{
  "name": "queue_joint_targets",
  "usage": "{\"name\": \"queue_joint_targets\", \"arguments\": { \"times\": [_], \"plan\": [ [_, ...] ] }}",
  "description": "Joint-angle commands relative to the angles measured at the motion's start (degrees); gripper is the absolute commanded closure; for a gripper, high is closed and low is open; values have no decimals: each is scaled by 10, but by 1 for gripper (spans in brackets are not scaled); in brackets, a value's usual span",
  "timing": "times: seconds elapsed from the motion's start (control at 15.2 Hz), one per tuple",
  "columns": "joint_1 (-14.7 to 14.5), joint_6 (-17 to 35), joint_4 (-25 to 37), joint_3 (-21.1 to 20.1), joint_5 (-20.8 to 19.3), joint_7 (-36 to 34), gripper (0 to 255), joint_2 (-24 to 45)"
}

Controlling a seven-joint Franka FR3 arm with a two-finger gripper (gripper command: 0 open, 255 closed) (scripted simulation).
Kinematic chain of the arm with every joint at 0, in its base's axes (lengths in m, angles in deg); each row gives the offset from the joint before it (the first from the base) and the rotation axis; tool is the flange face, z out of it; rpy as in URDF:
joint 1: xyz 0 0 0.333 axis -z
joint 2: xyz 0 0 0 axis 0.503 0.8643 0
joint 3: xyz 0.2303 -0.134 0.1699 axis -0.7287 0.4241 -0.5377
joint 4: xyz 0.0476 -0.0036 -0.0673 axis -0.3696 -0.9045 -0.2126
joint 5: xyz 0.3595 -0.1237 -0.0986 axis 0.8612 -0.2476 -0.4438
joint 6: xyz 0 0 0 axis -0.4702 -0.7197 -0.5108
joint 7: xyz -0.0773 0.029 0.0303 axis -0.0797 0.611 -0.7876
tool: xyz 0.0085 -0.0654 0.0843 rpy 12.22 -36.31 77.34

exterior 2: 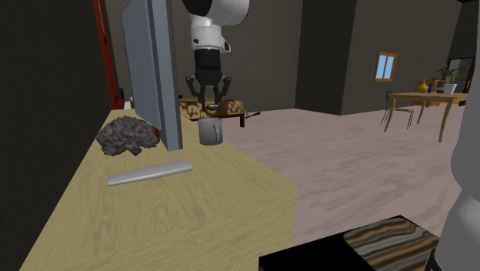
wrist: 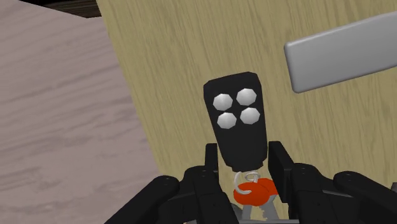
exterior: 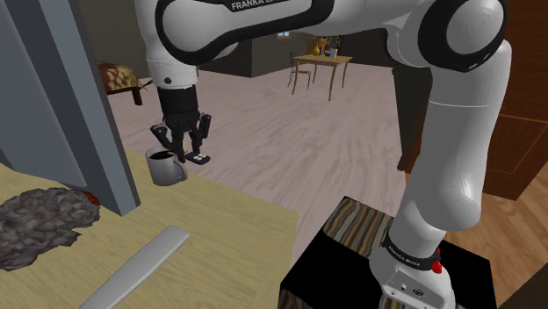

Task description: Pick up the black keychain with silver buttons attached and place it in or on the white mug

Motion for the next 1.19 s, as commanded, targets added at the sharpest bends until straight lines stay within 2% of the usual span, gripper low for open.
{"name": "queue_joint_targets", "arguments": {
  "times": [0.0, 0.26, 0.46, 0.59, 0.66, 0.73, 0.79, 0.92, 1.12],
  "plan": [
    [2, -15, 41, 5, -11, 7, 255, 29],
    [-1, -56, 163, 18, -40, 24, 255, 115],
    [-11, -99, 281, 29, -62, 40, 255, 192],
    [-24, -140, 386, 38, -77, 53, 255, 255],
    [-35, -169, 457, 44, -85, 62, 255, 296],
    [-53, -213, 562, 52, -96, 74, 255, 355],
    [-65, -239, 621, 58, -100, 80, 255, 387],
    [-50, -198, 547, 53, -95, 75, 255, 356],
    [-37, -158, 483, 50, -91, 70, 255, 334]
  ]
}}
